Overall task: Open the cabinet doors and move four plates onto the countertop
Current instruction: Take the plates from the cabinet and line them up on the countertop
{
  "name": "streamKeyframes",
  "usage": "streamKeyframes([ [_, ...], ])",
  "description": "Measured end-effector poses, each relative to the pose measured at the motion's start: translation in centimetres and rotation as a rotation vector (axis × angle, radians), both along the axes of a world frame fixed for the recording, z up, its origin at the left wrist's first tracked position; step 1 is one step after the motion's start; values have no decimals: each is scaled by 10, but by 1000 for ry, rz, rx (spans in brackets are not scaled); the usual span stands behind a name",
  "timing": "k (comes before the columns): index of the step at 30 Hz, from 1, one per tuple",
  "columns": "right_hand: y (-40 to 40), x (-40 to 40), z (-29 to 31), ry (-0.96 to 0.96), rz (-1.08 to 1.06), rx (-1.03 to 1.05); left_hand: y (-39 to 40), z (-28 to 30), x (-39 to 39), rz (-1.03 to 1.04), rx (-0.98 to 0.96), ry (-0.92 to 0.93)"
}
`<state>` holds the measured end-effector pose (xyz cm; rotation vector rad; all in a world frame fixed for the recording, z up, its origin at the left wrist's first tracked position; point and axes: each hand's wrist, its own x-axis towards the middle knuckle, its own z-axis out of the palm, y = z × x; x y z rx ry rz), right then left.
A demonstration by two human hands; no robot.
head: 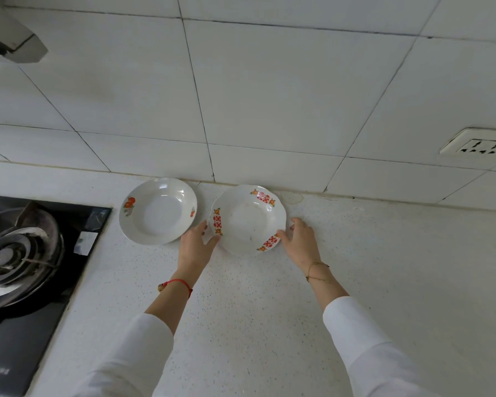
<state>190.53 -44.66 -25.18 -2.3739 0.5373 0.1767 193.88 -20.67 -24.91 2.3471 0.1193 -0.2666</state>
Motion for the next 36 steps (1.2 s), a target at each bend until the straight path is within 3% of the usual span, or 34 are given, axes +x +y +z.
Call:
streamKeyframes([
  [13, 26, -110, 72, -188, 20, -125, 45, 78, -97, -145, 157, -218],
  [36, 79, -405, 112, -378, -92, -137, 110, 124, -335, -267, 31, -420],
])
